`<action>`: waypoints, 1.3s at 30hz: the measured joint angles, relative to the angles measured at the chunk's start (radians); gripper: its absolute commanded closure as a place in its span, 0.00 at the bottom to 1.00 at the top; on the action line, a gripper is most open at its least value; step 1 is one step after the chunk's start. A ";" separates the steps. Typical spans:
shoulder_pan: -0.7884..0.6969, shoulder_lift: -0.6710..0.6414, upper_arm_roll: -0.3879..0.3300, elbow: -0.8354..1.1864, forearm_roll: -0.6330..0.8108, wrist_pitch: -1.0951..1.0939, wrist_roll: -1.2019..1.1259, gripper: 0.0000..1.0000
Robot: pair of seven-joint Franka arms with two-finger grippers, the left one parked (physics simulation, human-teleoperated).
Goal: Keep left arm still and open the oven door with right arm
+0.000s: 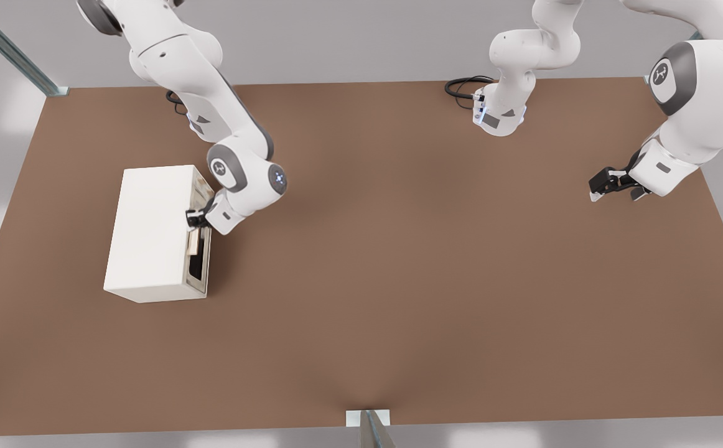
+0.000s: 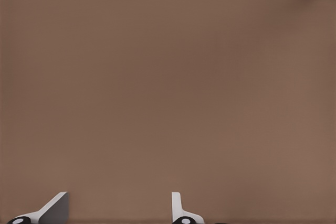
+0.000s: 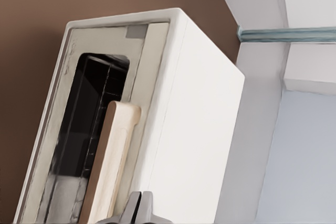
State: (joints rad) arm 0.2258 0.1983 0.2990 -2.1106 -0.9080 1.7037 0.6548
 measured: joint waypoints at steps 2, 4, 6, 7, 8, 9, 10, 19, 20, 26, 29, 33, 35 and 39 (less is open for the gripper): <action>-0.010 0.016 0.000 0.000 -0.020 0.022 0.044 0.98; -0.022 0.024 0.000 0.000 -0.035 0.041 0.083 0.98; -0.023 0.030 0.000 0.001 -0.046 0.054 0.118 0.98; -0.023 0.033 0.000 0.001 -0.051 0.059 0.134 0.98; -0.023 0.035 0.000 0.001 -0.054 0.064 0.149 0.98; -0.023 0.037 0.000 0.001 -0.057 0.068 0.164 0.98; -0.023 0.040 0.000 0.001 -0.059 0.071 0.178 0.98; -0.031 0.052 0.000 0.000 -0.070 0.089 0.276 0.98; -0.031 0.052 0.000 0.000 -0.070 0.090 0.284 0.98; 0.010 0.112 0.104 0.091 0.009 0.065 0.352 1.00; 0.182 0.271 0.139 0.449 0.185 -0.014 0.409 0.15; 0.065 0.311 0.142 0.685 0.403 -0.095 0.402 0.00; -0.029 0.309 0.141 0.768 0.501 -0.116 0.349 0.00; -0.054 0.104 -0.104 0.716 0.721 -0.134 0.191 0.00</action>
State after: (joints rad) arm 0.1718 0.3018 0.1953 -1.3943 -0.1866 1.5693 0.8458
